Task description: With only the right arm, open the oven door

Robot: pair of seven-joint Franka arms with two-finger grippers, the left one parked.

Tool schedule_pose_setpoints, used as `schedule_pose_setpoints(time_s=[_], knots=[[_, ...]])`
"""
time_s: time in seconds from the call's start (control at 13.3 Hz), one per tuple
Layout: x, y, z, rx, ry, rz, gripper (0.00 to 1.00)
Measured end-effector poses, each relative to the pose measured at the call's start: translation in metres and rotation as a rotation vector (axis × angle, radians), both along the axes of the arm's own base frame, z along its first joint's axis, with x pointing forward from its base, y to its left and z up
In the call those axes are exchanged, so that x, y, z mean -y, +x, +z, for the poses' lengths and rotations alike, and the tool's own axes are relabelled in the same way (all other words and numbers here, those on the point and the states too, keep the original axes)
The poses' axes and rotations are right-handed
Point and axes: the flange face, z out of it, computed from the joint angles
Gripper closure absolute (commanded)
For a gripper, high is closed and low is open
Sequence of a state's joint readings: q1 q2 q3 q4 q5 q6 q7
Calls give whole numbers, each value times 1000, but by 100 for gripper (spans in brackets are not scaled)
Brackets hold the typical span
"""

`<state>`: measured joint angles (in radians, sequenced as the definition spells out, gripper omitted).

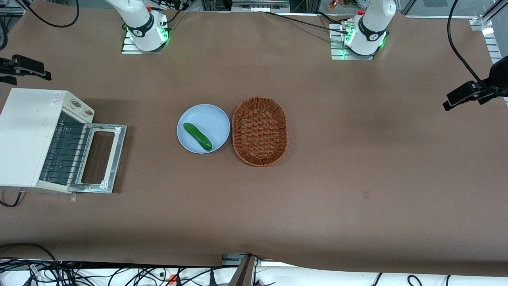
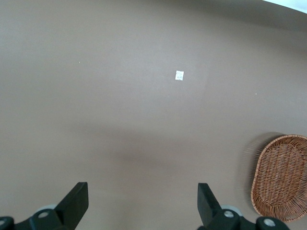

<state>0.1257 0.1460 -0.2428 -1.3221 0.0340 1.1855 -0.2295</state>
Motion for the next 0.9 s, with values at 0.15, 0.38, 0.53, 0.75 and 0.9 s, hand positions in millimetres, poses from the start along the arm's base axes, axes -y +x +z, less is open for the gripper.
schedule_pose_setpoints(time_s=[0.15,0.38,0.53,0.75,0.9], knots=[[-2,-2,1,-8,-8,-18,0],[-1,2,12,43,-15,-26,0],[-1,4,22,75,-21,-33,0],[-2,9,25,108,-27,-34,0],[-3,11,26,124,-28,-32,0]])
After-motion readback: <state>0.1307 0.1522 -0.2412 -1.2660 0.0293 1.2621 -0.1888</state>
